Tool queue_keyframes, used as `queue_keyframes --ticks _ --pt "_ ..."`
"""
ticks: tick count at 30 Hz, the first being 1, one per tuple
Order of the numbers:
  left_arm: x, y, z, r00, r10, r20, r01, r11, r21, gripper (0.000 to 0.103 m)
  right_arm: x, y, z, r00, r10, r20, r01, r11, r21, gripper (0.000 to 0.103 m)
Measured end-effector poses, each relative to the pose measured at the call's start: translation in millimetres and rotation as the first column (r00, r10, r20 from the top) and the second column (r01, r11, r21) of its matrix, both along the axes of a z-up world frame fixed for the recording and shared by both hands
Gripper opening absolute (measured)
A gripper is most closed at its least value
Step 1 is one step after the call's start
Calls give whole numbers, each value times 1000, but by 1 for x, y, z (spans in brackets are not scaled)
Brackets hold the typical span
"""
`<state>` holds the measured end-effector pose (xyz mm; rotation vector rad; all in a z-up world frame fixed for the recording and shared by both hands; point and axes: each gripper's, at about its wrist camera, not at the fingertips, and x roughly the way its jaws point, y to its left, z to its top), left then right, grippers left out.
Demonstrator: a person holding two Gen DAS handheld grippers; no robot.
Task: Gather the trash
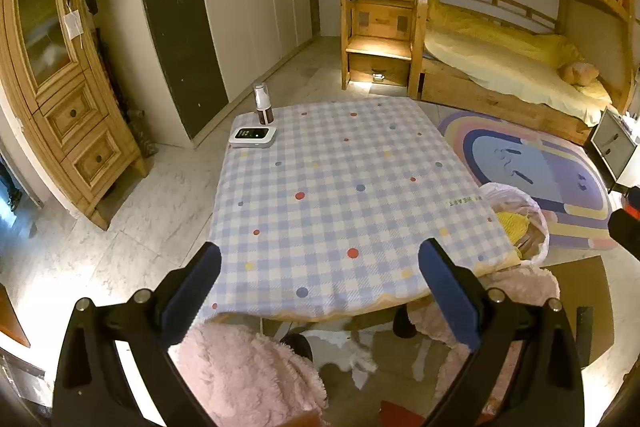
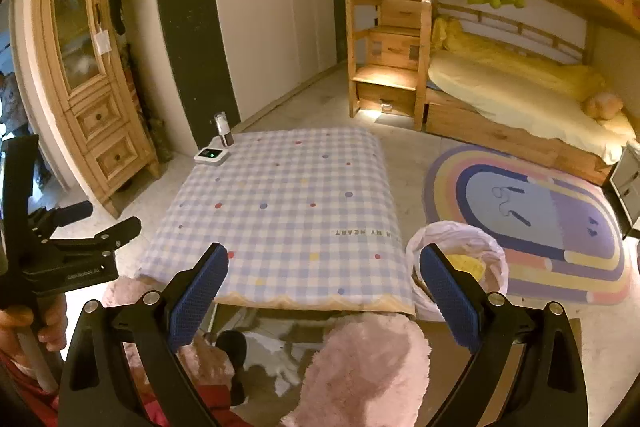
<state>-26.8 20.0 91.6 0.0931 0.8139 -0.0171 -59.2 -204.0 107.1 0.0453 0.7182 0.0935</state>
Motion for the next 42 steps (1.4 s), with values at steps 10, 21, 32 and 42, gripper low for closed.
queue_keyframes --ticks 10,21,32,42 --pt "0 1 -1 1000 17 1 -17 1000 -9 96 -2 -3 -1 1000 -1 -2 1 1000 1 95" --pt "1 3 0 1000 23 3 -22 1000 -6 96 -3 -2 -3 1000 0 -5 0 1000 4 95" --pt "1 3 -1 1000 23 5 -23 1000 -5 96 -2 -2 -2 1000 2 -5 -2 1000 4 95" --pt "2 5 0 1000 27 7 -27 1000 -3 96 -1 -1 -2 1000 2 -6 -2 1000 5 95"
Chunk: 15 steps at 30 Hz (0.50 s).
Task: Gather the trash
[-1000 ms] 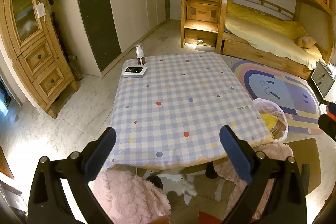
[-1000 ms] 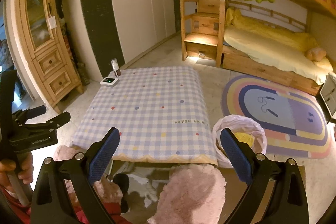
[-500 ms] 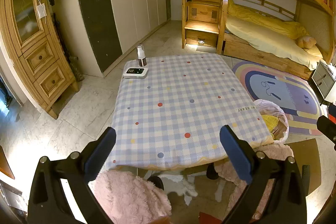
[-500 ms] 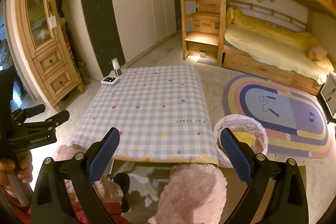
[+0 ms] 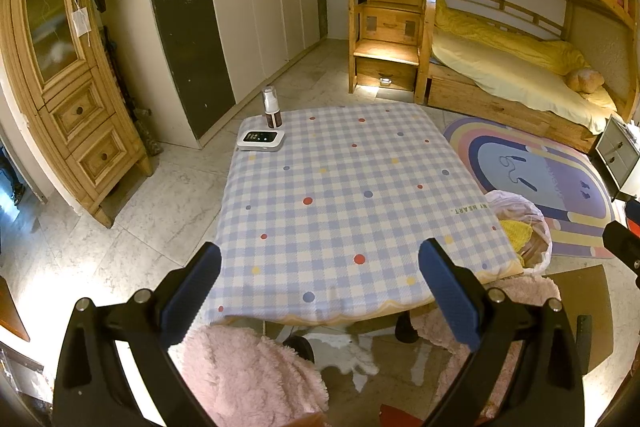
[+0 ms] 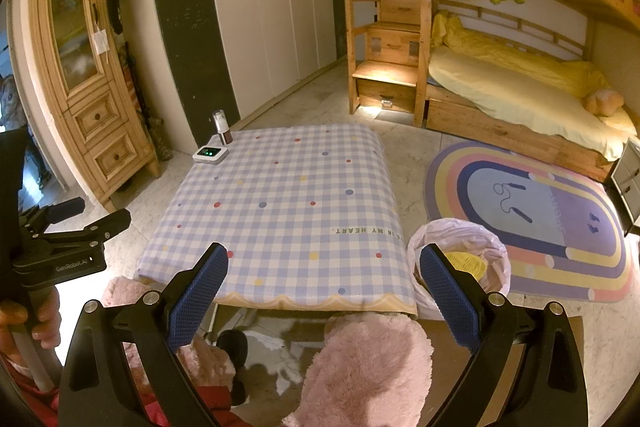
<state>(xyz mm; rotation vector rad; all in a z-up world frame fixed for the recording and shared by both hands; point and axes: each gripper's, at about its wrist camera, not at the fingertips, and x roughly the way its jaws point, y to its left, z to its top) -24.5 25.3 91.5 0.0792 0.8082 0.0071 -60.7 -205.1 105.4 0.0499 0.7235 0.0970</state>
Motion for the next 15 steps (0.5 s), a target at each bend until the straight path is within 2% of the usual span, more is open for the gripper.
queue_keyframes --ticks 15 --pt "1 2 0 1000 1 -8 -1 1000 -1 96 1 0 1 1000 1 -2 -1 1000 2 95"
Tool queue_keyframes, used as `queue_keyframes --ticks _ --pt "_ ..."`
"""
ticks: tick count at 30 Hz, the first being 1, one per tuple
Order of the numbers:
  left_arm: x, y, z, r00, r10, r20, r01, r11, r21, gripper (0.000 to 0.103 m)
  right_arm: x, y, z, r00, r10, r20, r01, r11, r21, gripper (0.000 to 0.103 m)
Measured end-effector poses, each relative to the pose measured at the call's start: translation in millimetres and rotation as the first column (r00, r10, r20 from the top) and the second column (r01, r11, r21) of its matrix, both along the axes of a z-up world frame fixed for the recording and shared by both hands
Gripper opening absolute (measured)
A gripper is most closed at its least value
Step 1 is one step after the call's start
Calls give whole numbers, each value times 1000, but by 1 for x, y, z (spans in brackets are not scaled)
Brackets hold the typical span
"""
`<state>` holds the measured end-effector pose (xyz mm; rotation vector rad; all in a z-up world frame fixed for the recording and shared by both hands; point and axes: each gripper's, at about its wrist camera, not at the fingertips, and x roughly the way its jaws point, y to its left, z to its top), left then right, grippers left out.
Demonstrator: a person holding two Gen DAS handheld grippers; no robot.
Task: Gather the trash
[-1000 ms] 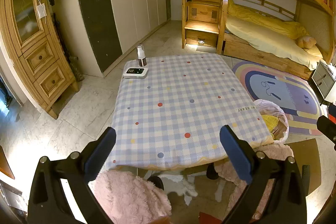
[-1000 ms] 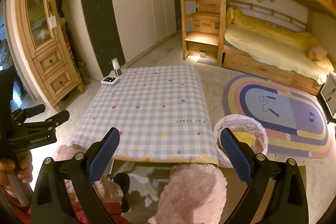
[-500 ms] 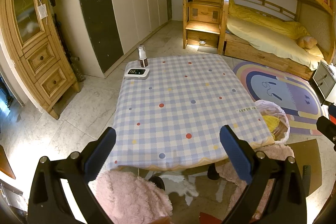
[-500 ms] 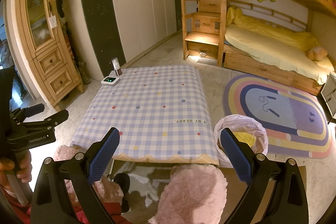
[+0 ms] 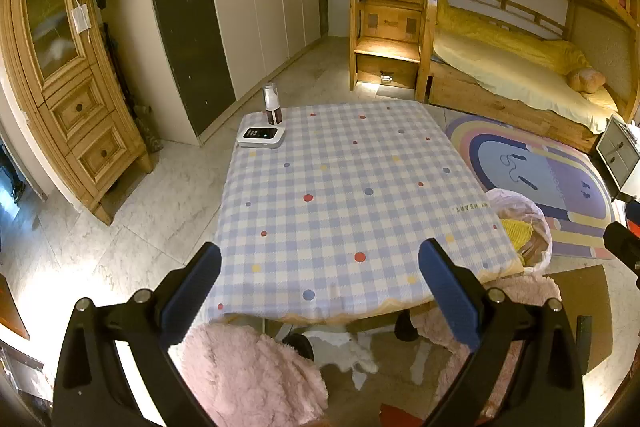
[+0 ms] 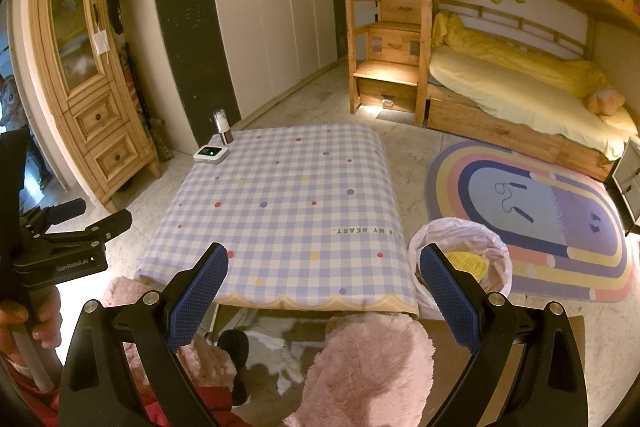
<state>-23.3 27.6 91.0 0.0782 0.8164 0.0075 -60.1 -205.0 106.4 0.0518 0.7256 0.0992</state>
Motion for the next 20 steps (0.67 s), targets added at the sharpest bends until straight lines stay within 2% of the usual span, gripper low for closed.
queue_keyframes --ticks 13,17,19,20 --pt "-3 2 -3 1000 -9 8 9 1000 -5 96 0 -1 1 1000 2 0 -2 1000 4 95" --pt "10 8 -17 1000 -3 6 3 999 -39 96 1 -18 -6 998 -54 40 53 998 33 95" --pt "26 16 -34 1000 13 -1 -13 999 -40 96 0 -46 -27 988 -144 49 142 989 30 95" --pt "36 23 -49 999 28 -32 -29 999 -38 96 -2 -55 -35 984 -168 55 167 986 28 95"
